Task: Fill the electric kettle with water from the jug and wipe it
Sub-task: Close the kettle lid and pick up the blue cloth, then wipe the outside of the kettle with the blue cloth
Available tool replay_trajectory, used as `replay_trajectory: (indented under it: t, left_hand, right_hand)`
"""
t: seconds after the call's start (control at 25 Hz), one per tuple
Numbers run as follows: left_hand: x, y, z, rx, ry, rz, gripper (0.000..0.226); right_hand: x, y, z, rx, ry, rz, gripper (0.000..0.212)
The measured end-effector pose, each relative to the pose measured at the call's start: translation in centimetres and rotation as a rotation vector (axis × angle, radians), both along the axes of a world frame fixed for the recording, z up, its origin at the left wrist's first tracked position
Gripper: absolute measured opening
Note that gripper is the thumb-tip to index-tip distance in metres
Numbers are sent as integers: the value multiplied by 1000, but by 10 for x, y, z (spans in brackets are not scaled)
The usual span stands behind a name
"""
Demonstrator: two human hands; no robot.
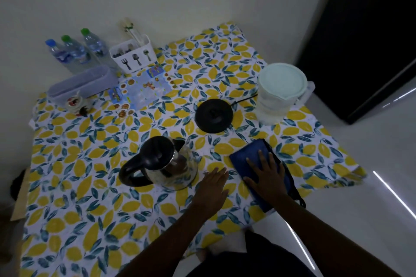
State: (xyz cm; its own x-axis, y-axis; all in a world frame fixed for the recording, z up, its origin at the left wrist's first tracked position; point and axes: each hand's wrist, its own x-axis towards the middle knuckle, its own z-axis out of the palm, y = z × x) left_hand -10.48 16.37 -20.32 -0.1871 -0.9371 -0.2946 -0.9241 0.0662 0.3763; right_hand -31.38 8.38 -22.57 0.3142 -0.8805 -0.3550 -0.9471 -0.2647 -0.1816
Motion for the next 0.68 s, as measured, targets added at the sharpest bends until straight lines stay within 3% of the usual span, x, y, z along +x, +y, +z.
replay_trajectory:
  t: [0.16, 0.36, 0.68]
  left_hand:
    - [-8, 2, -10, 2, 68, 34, 54]
    - [-11, 9, -8, -78, 100, 107, 49]
    - [17, 20, 40, -309, 139, 263, 47]
  right_hand:
    - [3, -8, -5, 12, 11, 13, 73]
    - [6, -16, -3, -37, 39, 52, 55]
    - [16, -30, 12, -81, -357, -58, 38]
